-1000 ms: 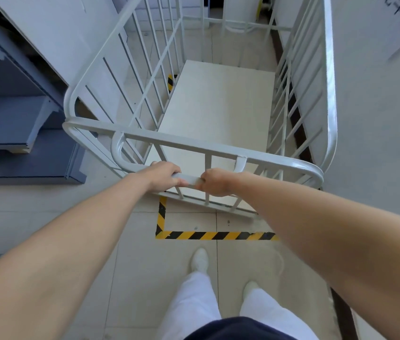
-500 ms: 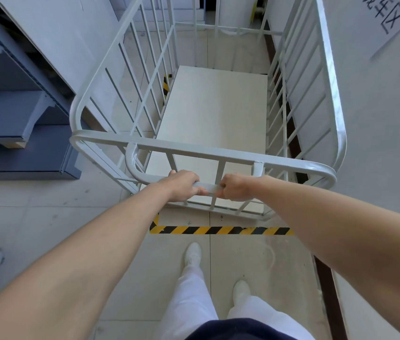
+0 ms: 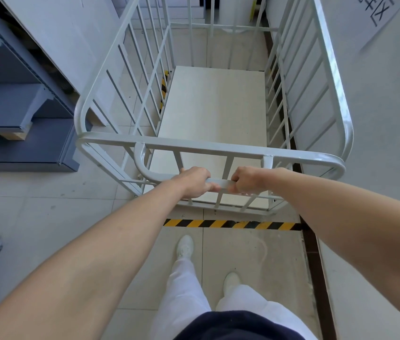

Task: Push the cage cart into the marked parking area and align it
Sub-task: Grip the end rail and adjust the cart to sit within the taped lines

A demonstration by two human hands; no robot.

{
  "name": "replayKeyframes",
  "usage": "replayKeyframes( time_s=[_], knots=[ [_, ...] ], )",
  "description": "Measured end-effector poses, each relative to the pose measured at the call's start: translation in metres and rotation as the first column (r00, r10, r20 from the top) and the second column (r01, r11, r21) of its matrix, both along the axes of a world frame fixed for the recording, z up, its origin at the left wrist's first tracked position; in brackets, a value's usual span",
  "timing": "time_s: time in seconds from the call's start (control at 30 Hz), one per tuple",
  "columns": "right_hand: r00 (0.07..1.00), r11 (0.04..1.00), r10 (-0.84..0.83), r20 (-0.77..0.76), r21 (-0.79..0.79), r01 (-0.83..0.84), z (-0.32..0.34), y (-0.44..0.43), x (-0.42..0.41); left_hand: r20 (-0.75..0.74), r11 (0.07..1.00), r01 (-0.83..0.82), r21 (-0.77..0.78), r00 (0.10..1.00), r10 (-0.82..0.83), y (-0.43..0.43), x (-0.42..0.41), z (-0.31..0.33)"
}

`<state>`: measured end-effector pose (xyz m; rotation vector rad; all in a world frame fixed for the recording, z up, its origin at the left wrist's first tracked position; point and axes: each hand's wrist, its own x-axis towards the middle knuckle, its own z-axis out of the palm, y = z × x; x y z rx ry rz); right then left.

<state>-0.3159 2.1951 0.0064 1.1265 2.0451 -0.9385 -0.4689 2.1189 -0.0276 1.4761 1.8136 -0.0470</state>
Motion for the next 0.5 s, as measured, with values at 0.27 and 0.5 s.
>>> replayKeyframes(
  time_s=[0.27,0.5],
  knots=[
    [1.0,1.0,0.016,-0.008,-0.007,-0.016,0.003,0.013,0.022,0.004,0.999,-0.05,0.017,0.999,0.05,0.008,0.027,0.003],
    [0.999,1.0,0.013,0.052,-0.01,-0.013,0.002,0.028,0.04,0.043,0.999,-0.053,-0.015,0.998,0.053,0.017,0.054,0.009]
  ],
)
